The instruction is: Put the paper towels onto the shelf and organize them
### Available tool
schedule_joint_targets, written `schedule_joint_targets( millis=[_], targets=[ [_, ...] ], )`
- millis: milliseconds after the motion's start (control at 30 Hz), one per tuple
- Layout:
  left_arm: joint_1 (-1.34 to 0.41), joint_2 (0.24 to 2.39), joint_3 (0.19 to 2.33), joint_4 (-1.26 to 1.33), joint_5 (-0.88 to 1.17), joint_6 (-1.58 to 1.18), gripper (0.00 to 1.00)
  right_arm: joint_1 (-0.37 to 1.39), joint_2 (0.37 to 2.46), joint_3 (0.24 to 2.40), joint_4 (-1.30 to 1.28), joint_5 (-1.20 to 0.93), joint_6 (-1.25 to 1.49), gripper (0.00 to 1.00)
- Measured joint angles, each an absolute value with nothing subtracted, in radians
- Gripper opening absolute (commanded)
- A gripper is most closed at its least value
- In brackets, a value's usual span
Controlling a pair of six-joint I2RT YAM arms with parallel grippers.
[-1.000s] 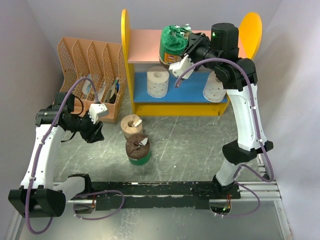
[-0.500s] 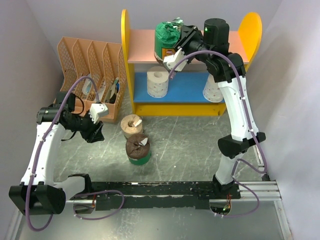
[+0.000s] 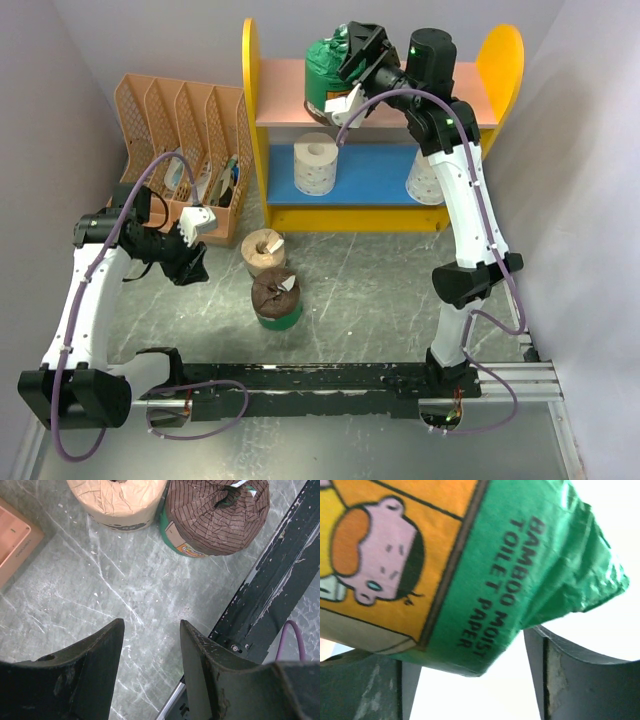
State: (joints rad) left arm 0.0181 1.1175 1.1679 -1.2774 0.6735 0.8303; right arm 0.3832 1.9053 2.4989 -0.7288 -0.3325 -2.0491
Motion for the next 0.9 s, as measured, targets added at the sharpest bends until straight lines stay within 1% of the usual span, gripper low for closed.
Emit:
schedule_joint_targets(
  millis=[33, 67, 100, 133, 300, 500, 900],
  targets=[
    [0.018, 1.119, 1.168, -1.277, 0.674, 0.830, 0.60, 0.383, 1.905, 2.495, -0.709, -0.349, -2.049, 0.84],
    [0.018, 1.119, 1.168, -1.277, 0.674, 0.830, 0.60, 0.383, 1.905, 2.489, -0.690, -0.362, -2.049, 0.89],
    [0.018, 1.119, 1.168, -1.277, 0.674, 0.830, 0.60, 0.384, 1.904, 2.480, -0.670, -0.376, -2.049, 0.99],
    [0.018, 1.119, 1.168, -1.277, 0.674, 0.830, 0.60, 0.384, 1.900, 2.467, -0.651, -0.388, -2.049, 1.00],
    [0.018, 1.119, 1.168, -1.277, 0.674, 0.829, 0.60, 0.397, 1.891, 2.391, -0.552, -0.438, -2.040, 1.00],
    [0.018, 1.119, 1.170, -1.276, 0.674, 0.820, 0.60, 0.422, 1.889, 2.301, -0.380, -0.481, -1.950, 1.00],
    [0.018, 1.116, 1.170, -1.276, 0.673, 0.811, 0.60, 0.466, 1.913, 2.303, -0.266, -0.491, -1.899, 1.00]
  ],
)
